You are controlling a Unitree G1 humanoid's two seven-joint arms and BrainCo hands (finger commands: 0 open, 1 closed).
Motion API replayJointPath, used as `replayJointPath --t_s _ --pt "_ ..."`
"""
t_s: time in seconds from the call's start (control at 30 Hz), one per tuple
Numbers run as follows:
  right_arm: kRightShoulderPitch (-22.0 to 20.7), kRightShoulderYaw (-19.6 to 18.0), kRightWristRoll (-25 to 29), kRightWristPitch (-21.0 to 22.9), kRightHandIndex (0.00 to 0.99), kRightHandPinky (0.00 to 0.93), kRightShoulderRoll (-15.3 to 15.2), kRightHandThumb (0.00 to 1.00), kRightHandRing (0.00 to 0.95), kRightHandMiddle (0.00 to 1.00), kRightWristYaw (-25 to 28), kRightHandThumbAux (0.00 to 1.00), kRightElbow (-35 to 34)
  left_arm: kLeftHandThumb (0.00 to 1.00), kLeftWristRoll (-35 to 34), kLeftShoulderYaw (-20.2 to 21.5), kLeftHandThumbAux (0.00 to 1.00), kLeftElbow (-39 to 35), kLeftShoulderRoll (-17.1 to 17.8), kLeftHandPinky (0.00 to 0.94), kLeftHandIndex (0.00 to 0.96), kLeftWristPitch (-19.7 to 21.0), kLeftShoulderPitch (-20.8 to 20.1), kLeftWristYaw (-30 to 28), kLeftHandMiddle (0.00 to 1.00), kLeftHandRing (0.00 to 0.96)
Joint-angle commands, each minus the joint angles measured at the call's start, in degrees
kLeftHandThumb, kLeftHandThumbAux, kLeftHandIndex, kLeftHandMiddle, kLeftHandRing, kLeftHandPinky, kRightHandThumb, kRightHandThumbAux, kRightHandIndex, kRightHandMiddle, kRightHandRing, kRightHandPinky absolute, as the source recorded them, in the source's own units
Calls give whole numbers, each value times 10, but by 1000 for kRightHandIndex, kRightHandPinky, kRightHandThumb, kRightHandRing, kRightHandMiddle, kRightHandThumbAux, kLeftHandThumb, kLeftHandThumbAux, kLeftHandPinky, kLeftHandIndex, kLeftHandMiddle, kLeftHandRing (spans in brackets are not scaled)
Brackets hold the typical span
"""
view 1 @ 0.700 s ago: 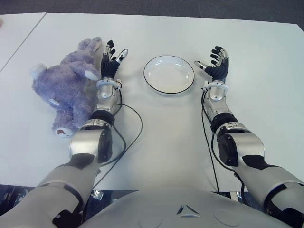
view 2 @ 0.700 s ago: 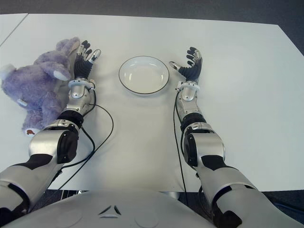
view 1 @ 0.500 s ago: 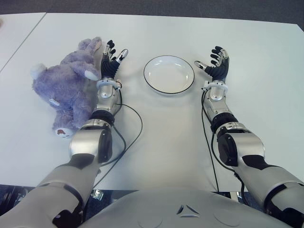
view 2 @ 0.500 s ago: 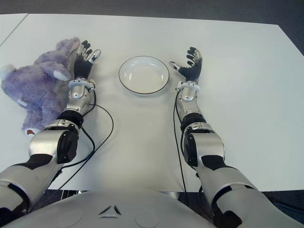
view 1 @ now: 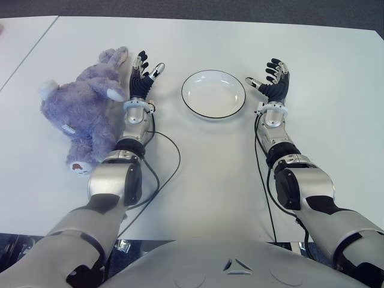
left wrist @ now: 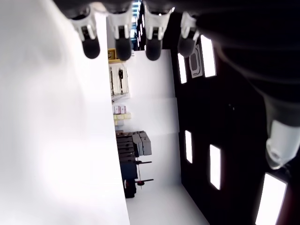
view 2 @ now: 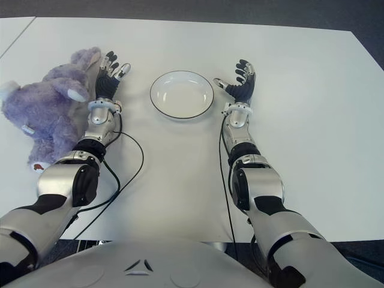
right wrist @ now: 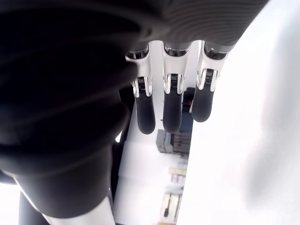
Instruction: Put the doll into the plate.
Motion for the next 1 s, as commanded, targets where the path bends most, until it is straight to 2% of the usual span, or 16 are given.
replayJointPath --t_s 0.03,0.23,0.47,0.73,1.0 --pt "197 17 -19 -2 224 257 58 0 254 277 1 969 97 0 49 -48 551 64 -34 82 70 59 95 36 83 79" --pt "197 16 -17 -4 237 267 59 0 263 284 1 969 96 0 77 -76 549 60 -21 67 68 39 82 58 71 69" --pt "195 19 -21 0 228 245 62 0 256 277 -8 949 97 0 113 -111 567 39 6 60 55 26 33 77 53 54" --pt "193 18 -18 7 210 227 62 0 231 249 -6 934 98 0 123 -125 608 34 17 34 55 14 16 69 52 41" --pt "192 20 -19 8 210 254 60 0 238 254 -5 952 98 0 123 -133 672 24 29 29 36 16 -31 45 42 29"
